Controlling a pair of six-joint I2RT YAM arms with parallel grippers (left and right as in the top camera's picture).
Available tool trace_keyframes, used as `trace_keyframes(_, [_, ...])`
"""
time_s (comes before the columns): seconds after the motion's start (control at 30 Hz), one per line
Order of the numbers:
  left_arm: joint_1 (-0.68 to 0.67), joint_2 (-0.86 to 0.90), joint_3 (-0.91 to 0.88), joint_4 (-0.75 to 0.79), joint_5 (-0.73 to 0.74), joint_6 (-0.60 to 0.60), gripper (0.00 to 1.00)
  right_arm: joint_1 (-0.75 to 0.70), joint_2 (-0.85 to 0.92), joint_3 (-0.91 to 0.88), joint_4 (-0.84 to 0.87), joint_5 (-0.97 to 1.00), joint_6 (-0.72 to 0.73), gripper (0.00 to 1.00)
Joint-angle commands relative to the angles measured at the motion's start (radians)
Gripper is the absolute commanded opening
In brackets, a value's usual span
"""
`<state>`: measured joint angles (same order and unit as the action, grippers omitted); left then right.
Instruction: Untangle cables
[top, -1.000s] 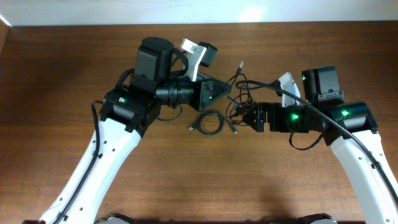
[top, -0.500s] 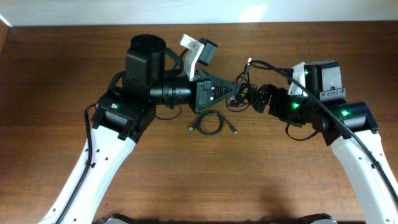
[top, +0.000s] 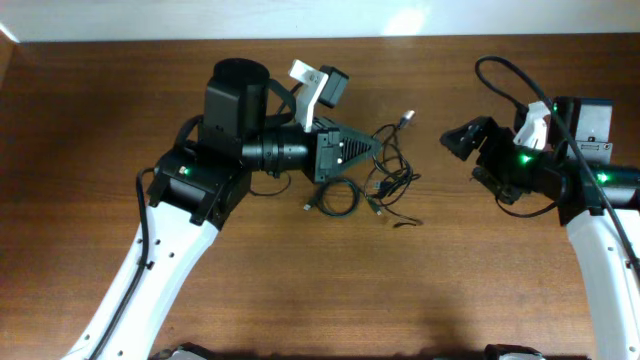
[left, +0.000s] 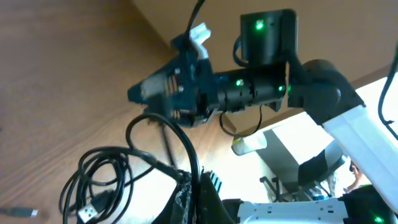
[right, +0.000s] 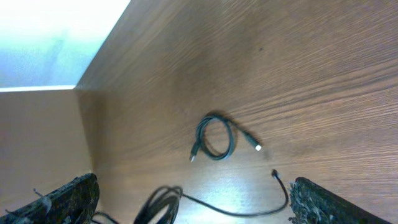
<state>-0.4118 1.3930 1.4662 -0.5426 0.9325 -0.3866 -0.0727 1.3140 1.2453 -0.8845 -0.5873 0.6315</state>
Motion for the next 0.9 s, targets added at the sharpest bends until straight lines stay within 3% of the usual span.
trace_keyframes(0.0, [0.002, -0.027, 0.022, 0.056, 0.048, 0.002, 0.0, 0.04, 0.002, 0.01, 0.0, -0.092, -0.006, 0.98])
trace_keyframes(0.43, [0.002, -0.027, 0.023, 0.174, 0.056, 0.031, 0.0, 0.178, 0.002, 0.01, -0.002, -0.079, -0.056, 1.0])
trace_keyframes(0.53, [0.002, -0.027, 0.023, 0.192, 0.062, 0.031, 0.0, 0.178, 0.008, 0.01, -0.02, -0.067, -0.056, 0.8])
trace_keyframes(0.7, [0.002, -0.027, 0.023, 0.291, 0.093, -0.01, 0.0, 0.178, 0.062, 0.01, -0.084, -0.06, -0.06, 0.74])
trace_keyframes(0.77, [0.002, -0.027, 0.023, 0.308, 0.093, -0.01, 0.0, 0.178, 0.093, 0.01, -0.101, -0.064, -0.101, 0.62])
trace_keyframes(0.87, [0.002, -0.027, 0.023, 0.307, 0.093, -0.01, 0.0, 0.178, 0.13, 0.01, -0.109, -0.064, -0.123, 0.14])
